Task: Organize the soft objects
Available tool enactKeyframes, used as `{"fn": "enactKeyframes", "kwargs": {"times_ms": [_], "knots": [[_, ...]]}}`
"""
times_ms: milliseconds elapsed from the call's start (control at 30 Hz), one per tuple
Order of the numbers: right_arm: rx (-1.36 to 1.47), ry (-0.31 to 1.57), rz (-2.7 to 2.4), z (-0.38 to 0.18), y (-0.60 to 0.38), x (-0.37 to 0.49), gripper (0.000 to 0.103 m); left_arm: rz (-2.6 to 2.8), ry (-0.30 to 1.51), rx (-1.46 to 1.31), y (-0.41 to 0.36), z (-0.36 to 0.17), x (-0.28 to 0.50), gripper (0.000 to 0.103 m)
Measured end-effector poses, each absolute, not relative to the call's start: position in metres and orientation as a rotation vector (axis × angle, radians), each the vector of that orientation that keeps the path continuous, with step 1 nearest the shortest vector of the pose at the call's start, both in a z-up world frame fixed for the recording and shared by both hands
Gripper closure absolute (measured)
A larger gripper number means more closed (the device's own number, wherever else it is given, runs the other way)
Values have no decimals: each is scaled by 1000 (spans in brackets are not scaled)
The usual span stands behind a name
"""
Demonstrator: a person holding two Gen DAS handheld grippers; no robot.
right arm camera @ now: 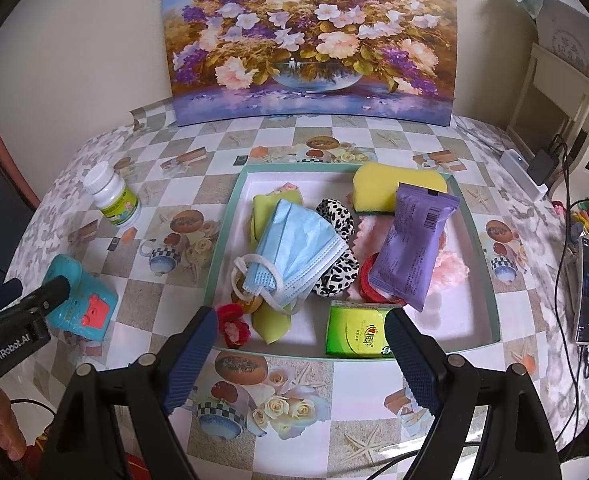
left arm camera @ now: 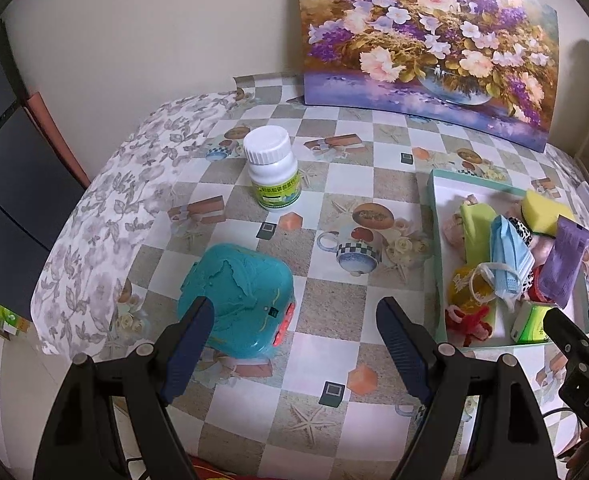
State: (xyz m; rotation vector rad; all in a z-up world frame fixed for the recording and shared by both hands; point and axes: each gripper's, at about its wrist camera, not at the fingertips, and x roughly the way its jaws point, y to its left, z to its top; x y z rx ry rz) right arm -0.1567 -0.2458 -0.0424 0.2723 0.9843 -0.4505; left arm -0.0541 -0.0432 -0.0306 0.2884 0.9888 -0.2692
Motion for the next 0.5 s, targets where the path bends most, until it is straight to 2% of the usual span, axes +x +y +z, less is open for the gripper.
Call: {"fn": "enactKeyframes", "kwargs": {"times_ms": [500], "knots": [[272, 987, -451, -43, -246, -157, 15, -263, 982, 307, -45, -30, -55, 19]]}}
